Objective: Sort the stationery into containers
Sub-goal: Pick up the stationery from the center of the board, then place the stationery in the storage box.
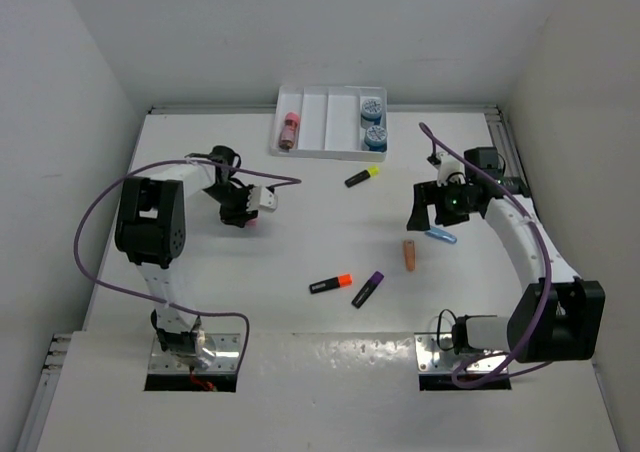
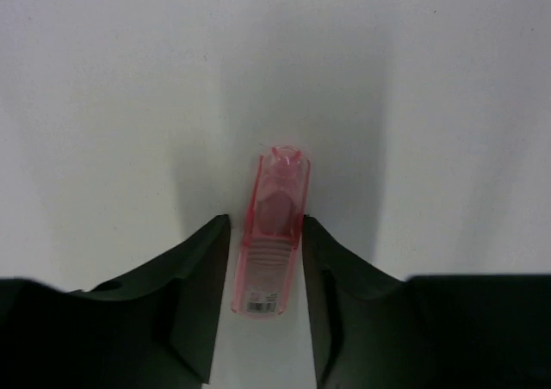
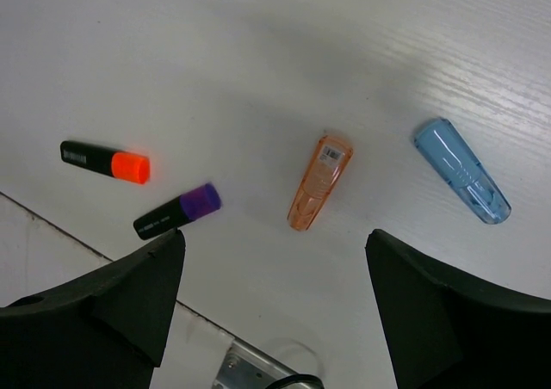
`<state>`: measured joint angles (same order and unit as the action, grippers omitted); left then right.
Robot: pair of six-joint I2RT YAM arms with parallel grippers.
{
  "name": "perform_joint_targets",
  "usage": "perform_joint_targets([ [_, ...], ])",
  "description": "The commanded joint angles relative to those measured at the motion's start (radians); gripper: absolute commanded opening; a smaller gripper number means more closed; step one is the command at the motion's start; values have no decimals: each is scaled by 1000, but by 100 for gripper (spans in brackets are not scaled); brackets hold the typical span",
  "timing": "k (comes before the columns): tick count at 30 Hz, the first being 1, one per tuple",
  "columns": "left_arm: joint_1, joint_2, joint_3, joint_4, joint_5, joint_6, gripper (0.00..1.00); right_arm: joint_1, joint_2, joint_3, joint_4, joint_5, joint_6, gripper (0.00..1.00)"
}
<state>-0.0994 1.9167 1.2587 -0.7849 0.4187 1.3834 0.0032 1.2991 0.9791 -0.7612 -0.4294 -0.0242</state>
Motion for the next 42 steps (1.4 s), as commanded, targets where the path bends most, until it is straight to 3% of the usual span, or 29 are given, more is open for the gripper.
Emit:
perform_joint_targets([
  [1, -19, -2, -27, 53, -43, 23, 41, 0, -11, -16, 14, -26, -17, 84],
  [5, -39, -51, -56, 70, -32, -7, 22, 1, -15, -46, 26, -32, -17, 83],
  [7, -71, -70, -33, 82, -29, -102, 12, 1, -15, -71, 40, -37, -10, 83],
  [9, -115, -67, 30, 81, -18, -275, 7, 1, -12, -88, 54, -42, 6, 83],
  [10, -141, -47, 122, 99, -14, -451, 0, 1, -9, -98, 62, -45, 12, 83],
  [13, -161, 34, 311, 93, 44, -674, 0, 1, 0, -106, 69, -46, 17, 82],
  [14, -164, 54, 428, 102, 55, -825, 0, 0, 6, -108, 69, -45, 17, 82],
  [16, -169, 109, 516, 179, 63, -985, 0, 1, 11, -112, 69, -45, 17, 82],
  [17, -172, 126, 586, 215, 52, -1138, 0, 0, 14, -114, 71, -43, 17, 82],
  [19, -177, 168, 636, 335, -18, -1292, 0, -27, 15, -129, 80, -37, 52, 82],
  [20, -186, 179, 674, 411, -81, -1466, 0, -29, 17, -135, 88, -23, 61, 82],
  [22, -195, 221, 715, 467, -168, -1582, 0, -32, 17, -140, 91, -12, 66, 82],
  [26, -214, 304, 847, 564, -277, -1606, 4, -37, 19, -151, 105, -3, 81, 82],
  [30, -210, 413, 976, 605, -287, -1620, 7, -42, 26, -168, 112, 4, 87, 82],
  [42, -258, 547, 982, 720, -273, -1664, 6, -58, 14, -220, 112, 41, 99, 80],
])
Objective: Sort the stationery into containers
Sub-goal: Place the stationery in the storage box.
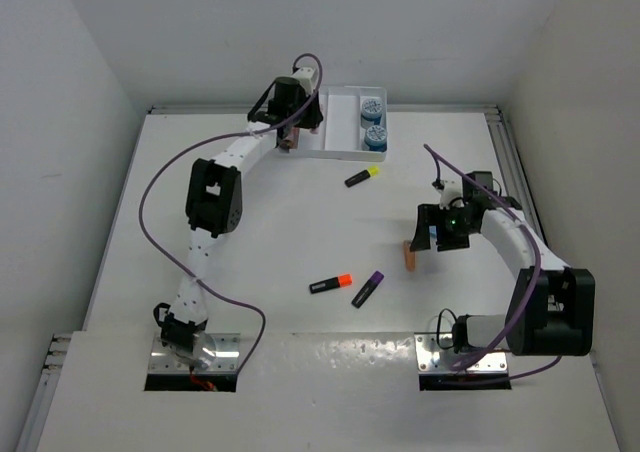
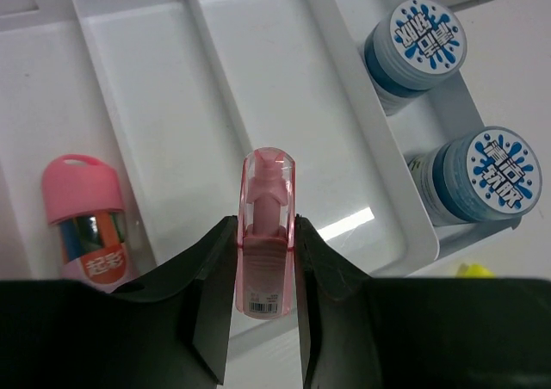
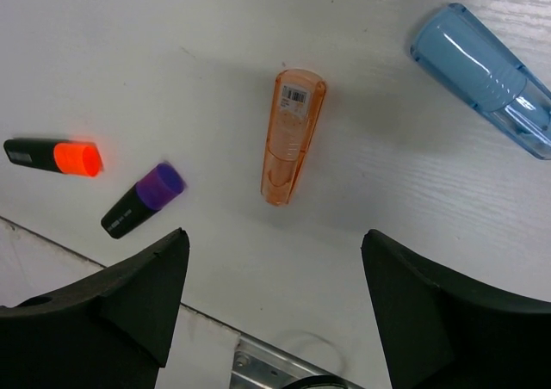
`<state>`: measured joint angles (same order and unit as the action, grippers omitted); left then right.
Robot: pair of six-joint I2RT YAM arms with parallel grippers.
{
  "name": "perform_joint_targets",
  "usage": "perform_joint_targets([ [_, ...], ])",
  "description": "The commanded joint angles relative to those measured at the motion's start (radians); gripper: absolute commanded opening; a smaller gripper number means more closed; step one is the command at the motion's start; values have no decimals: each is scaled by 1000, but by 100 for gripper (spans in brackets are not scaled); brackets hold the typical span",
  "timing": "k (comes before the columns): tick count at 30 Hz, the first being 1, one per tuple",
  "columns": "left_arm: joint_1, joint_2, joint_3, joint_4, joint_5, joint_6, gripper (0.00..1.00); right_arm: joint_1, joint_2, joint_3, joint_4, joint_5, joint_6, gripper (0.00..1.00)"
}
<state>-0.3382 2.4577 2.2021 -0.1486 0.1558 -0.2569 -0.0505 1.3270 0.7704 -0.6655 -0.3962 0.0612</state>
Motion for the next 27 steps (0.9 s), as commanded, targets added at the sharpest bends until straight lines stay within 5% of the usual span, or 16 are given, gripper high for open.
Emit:
perform_joint_targets([
  [1, -22, 12, 41, 89, -13, -24, 6, -5, -18, -19, 15, 10, 14, 80],
  [8, -39, 58, 28, 100, -58, 18, 9, -3, -25, -43, 26, 17, 26, 79],
  [13, -39, 75, 15, 107, -107, 1, 13, 9, -15, -45, 49, 48, 37, 68],
  [15, -38, 75, 7, 107, -124, -5, 20, 17, -6, -43, 56, 54, 45, 65],
  [20, -38, 55, -8, 95, -148, -7, 60, 41, 30, -31, 64, 114, 63, 56],
  [27, -36, -110, -88, 38, -110, -39, 69, 144, 77, -7, 81, 178, 81, 59],
])
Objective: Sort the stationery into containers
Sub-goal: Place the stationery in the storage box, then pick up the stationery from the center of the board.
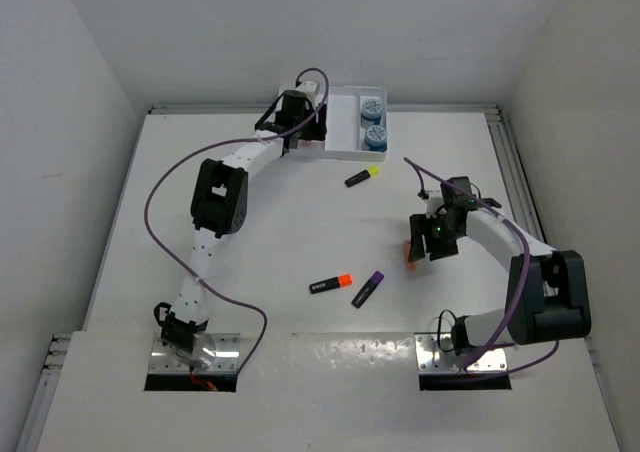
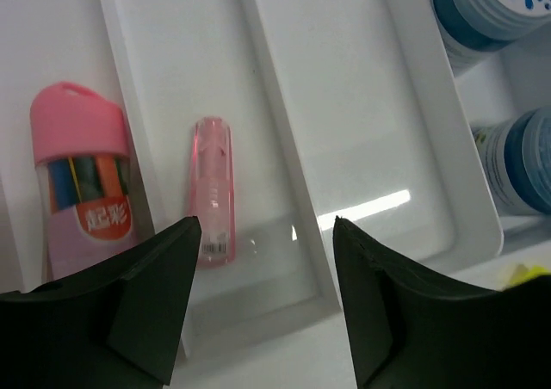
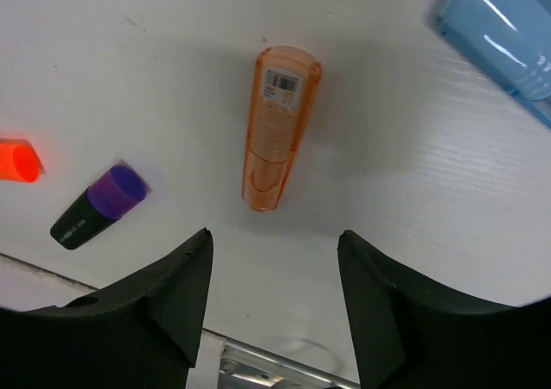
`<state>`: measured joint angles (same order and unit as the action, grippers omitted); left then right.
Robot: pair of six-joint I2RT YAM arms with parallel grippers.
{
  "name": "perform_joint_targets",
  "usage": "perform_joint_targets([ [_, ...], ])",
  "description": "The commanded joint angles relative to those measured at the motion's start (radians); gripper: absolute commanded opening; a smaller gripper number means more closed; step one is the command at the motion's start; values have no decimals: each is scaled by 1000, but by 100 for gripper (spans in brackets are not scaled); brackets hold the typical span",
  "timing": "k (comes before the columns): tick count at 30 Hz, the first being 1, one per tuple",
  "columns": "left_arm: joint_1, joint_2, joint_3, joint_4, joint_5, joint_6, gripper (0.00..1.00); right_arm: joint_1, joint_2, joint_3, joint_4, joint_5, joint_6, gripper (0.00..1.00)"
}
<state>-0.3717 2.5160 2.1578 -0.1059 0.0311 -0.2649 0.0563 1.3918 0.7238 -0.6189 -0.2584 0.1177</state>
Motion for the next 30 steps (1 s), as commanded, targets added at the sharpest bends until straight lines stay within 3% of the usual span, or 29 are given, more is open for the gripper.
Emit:
perform_joint_targets([
  [1, -1, -201, -77, -8, 24, -54, 69, 46, 18, 45, 38, 39, 33, 60],
  [7, -3, -486, -419, 21, 96, -53, 72, 120, 88, 92, 74, 140, 74, 64],
  [14, 25, -816, -726, 46, 237, 50, 80, 171, 188, 114, 93, 251, 66, 60],
  [17, 50, -920, -802, 34, 470, 98, 81, 189, 213, 91, 123, 274, 54, 55],
  [21, 50, -1032, -868, -71, 689, 298, 82, 204, 223, 63, 145, 263, 46, 30],
  [24, 50, -1111, -926, -179, 820, 475, 77, 173, 178, 58, 118, 55, -5, 20],
  [25, 34, -1134, -955, -213, 857, 533, 76, 156, 161, 68, 95, -123, -22, 20],
  [28, -37, -1195, -952, -446, 857, 888, 74, 87, 93, 112, -40, -470, -104, 13],
  [30, -97, -1235, -964, -581, 849, 1010, 73, 56, 73, 164, -171, -589, -183, 7],
])
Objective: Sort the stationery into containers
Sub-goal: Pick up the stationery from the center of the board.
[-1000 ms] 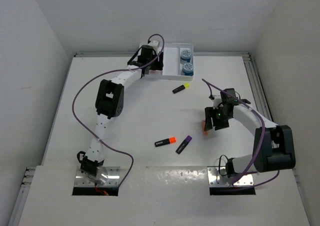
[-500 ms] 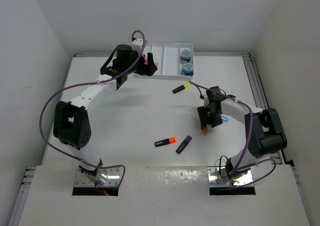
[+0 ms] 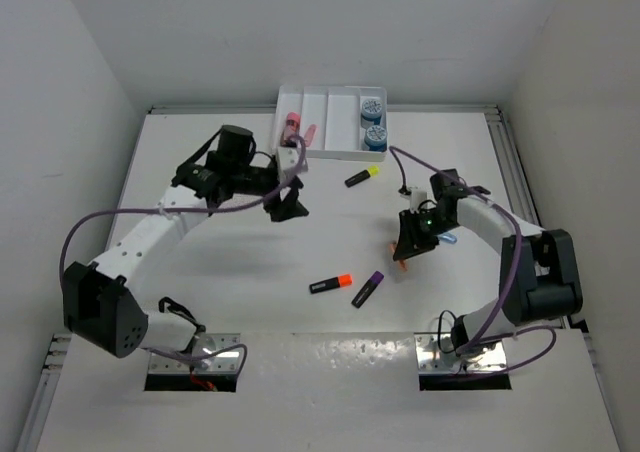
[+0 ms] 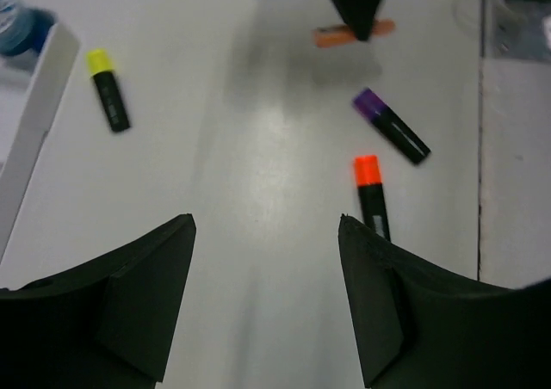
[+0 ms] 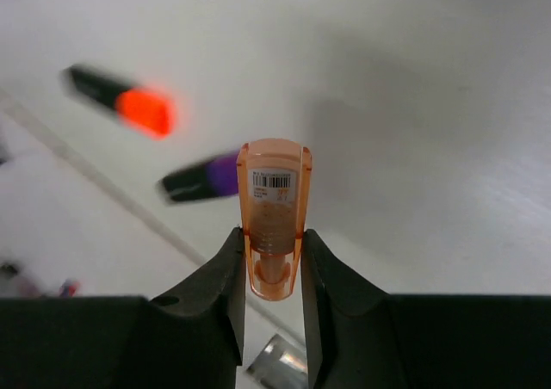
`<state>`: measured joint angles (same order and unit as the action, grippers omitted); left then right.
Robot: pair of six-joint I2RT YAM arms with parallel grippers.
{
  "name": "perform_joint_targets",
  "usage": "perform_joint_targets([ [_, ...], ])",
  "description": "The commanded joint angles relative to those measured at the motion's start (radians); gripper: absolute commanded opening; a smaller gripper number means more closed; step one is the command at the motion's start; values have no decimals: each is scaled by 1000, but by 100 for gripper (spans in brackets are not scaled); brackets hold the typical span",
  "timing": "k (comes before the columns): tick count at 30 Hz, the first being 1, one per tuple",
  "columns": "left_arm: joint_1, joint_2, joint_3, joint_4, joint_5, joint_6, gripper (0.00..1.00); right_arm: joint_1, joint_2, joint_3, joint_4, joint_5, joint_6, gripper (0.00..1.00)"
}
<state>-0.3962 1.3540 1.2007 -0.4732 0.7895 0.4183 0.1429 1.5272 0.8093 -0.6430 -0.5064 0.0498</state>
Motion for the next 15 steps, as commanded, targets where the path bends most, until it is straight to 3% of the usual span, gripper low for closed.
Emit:
perform_joint_targets([
  [1, -90, -85, -21, -263, 90, 402, 73, -35, -68, 117, -246, -425, -180, 6],
  [7, -266, -115, -29, -311, 12, 539, 68, -9, -35, 211, -577, -578, -388, 0],
  [15, -495, -127, 8, -289, -137, 646, 60, 37, 33, 192, -694, -724, -389, 0],
])
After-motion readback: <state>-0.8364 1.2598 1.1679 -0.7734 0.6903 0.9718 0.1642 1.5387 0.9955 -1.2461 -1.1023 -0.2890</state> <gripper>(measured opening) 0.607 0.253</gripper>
